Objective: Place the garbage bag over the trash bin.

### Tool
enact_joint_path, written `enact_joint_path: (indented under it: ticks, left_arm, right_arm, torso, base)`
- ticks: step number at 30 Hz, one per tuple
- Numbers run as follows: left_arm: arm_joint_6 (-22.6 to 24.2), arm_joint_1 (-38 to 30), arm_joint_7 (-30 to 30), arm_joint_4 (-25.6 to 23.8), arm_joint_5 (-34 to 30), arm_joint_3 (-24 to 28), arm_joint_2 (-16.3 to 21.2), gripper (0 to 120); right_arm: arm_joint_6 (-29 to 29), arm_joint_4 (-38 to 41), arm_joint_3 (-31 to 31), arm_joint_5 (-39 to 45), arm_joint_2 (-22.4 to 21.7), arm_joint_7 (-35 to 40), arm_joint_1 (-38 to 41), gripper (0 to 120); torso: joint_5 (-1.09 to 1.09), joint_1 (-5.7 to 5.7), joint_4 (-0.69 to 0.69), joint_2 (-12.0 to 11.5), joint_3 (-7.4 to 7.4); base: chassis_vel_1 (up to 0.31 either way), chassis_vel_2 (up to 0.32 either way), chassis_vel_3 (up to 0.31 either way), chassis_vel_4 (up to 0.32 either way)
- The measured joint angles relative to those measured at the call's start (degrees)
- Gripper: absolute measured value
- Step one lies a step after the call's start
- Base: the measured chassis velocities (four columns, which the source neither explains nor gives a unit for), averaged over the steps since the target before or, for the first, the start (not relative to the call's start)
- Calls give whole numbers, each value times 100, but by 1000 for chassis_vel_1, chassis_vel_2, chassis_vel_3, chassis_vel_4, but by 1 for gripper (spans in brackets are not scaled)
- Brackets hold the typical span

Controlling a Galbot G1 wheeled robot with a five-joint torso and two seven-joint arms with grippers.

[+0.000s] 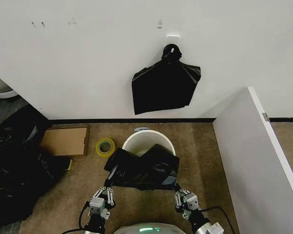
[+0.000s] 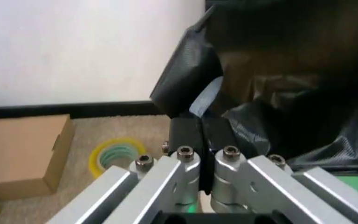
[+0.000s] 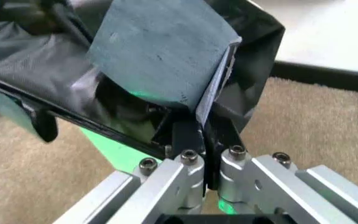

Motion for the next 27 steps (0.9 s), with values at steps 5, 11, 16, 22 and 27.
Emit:
enact_joint_path:
  ticks: [5, 11, 16, 22, 27]
  left_arm:
    - [144, -261, -5, 214, -59, 27, -93, 0]
    - [278, -398, 16, 307, -97, 51, -109, 0]
    - [412, -488, 99, 354, -232, 92, -113, 0]
    - [683, -580, 207, 383, -366, 115, -138, 0]
    - [849, -602, 235, 403, -381, 117, -143, 0]
  right_arm:
    - [80, -318, -28, -173, 134, -86, 261, 0]
    - [115, -510, -1, -287, 105, -178, 307, 0]
    - [176, -717, 37, -259, 169, -206, 455, 0]
    - [343, -1058, 46, -39, 386, -425, 799, 0]
    - [420, -1202, 71, 56, 485, -533, 929, 0]
  torso:
    - [0, 0, -1, 0, 0]
    - [0, 0, -1, 0, 0]
    - [1, 0, -1, 0, 1]
    - [1, 0, 0, 0, 1]
    - [1, 0, -1, 0, 1]
  base:
    - [0, 0, 0, 0]
    - [0, 0, 0, 0]
    - [0, 0, 0, 0]
    - [0, 0, 0, 0]
    - [0, 0, 0, 0]
